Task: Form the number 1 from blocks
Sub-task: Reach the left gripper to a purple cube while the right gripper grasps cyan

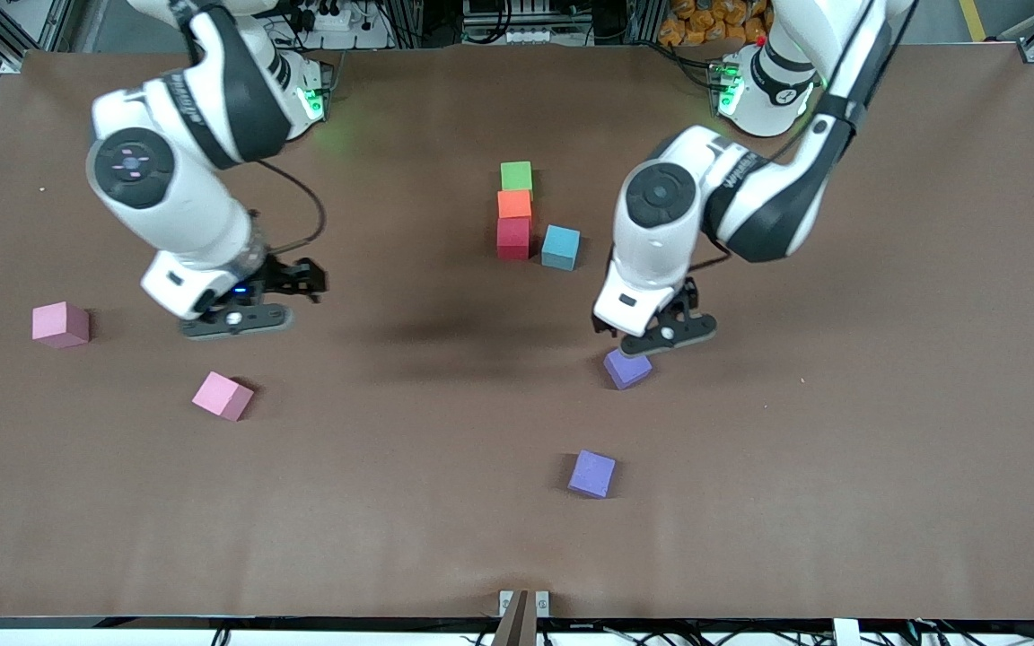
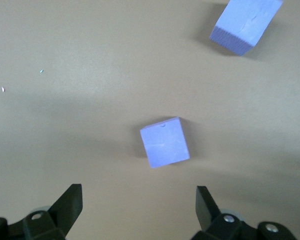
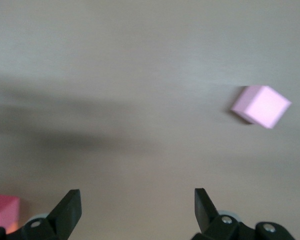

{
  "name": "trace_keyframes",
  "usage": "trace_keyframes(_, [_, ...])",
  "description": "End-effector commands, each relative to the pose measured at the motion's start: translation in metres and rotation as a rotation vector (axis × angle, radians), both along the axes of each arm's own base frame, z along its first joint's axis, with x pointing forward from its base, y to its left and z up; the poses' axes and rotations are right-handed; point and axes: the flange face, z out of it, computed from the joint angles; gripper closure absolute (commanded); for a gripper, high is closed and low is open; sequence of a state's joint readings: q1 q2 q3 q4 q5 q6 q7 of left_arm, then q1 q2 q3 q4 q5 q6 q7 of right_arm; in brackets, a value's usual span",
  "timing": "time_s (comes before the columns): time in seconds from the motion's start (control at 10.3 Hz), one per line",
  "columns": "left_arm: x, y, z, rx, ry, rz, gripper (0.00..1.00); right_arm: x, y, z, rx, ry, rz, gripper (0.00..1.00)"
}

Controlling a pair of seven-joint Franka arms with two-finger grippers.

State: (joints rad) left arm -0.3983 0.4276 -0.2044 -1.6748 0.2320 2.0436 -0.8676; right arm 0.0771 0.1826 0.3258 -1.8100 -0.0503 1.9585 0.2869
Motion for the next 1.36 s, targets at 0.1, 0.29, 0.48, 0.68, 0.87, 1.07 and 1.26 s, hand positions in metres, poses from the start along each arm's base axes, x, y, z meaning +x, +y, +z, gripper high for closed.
trace_keyframes(0.1, [0.041, 0.025, 0.005, -0.007, -0.025, -0.071, 0.0, -0.009, 0.071, -0.029, 0.059, -0.016, -0.101, 0.0])
trace_keyframes(0.29, [0.05, 0.031, 0.003, 0.013, -0.021, -0.219, 0.0, -0.017, 0.102, -0.049, 0.073, -0.022, -0.111, 0.0])
trace_keyframes(0.48, [0.051, 0.022, -0.005, 0.001, -0.024, -0.311, 0.0, -0.043, 0.157, -0.078, 0.094, -0.014, -0.175, 0.0])
trace_keyframes(0.68, [0.048, -0.005, -0.023, -0.014, -0.028, -0.359, 0.0, -0.071, 0.206, -0.1, 0.12, -0.013, -0.259, 0.0])
trace_keyframes(0.87, [0.051, -0.006, -0.021, -0.013, -0.028, -0.425, 0.0, -0.104, 0.242, -0.113, 0.101, 0.004, -0.286, 0.0])
trace_keyframes(1.07, [0.056, -0.005, -0.026, -0.029, -0.026, -0.381, 0.0, -0.134, 0.277, -0.113, 0.091, -0.007, -0.378, 0.0])
trace_keyframes(1.26, [0.063, -0.004, -0.033, -0.061, -0.034, -0.166, 0.0, -0.169, 0.315, -0.128, 0.08, 0.012, -0.451, 0.0])
